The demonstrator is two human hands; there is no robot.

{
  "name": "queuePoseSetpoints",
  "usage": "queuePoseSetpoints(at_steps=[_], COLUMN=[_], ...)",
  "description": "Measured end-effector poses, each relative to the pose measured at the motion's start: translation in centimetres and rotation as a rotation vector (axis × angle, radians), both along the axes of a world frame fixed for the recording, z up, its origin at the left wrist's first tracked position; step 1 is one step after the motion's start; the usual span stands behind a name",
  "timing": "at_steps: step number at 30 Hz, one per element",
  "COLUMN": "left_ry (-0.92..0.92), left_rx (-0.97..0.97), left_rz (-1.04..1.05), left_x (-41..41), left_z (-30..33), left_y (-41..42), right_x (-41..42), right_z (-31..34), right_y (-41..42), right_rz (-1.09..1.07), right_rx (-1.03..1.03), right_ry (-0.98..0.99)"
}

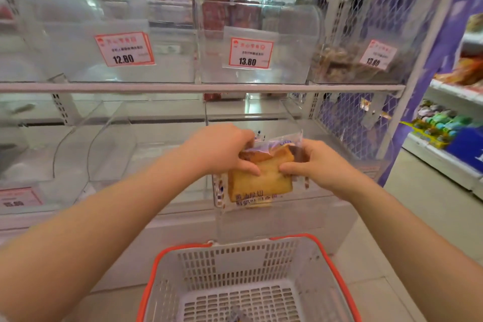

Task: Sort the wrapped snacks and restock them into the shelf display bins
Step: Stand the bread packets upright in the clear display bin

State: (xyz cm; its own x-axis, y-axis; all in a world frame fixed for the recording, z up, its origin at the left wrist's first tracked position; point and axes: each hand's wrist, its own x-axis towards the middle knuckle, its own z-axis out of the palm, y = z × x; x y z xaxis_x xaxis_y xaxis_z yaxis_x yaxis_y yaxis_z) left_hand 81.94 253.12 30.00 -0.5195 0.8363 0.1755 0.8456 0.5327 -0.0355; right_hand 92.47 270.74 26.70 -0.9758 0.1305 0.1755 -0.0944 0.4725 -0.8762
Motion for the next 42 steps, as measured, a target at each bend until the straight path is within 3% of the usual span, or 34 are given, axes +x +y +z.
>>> queuePoseSetpoints(at_steps=[5, 11, 15, 19, 24, 29, 34, 39, 42], left_ry=[-0.087, -0.128, -0.169, -0.111, -0.017, 0.022, 0.100, 0.132, 0.128], left_rx=[-0.085, -0.096, -0.396, -0.435, -0.486, -0.440, -0.338, -0.436, -0.407], left_rz=[-0.016, -0.010, -0.022, 0.004, 0.047, 0.133, 0.142, 0.121, 0.144], left_x=[-2.4, -4.2, -4.1, -4.2, -3.9, -4.0, -4.8, -4.1, -3.7], left_z=[-0.8, -2.1, -5.0, -6.4, -7.0, -7.0, -6.5, -7.3, -6.6], left_y=[3.0, 4.2, 4.3, 4.3, 4.9, 5.5, 4.8, 4.0, 3.5], right_x=[-1.9, -3.9, -4.3, -5.2, -7.1, -7.2, -7.7, -6.9, -5.8], right_z=[-2.0, -3.2, -5.2, -6.6, -7.3, -8.2, -8.2, -6.3, -4.7], right_y=[1.7, 2.8, 2.7, 2.3, 1.5, 1.9, 1.6, 1.6, 1.8], right_rz=[-0.048, -0.101, -0.018, 0.019, 0.050, -0.024, -0.107, -0.022, -0.146], right_rx=[-0.036, -0.076, 0.184, 0.392, 0.497, 0.222, 0.155, 0.320, 0.414], right_ry=[-0.245, -0.234, -0.573, -0.855, -0.763, -0.672, -0.535, -0.754, -0.630])
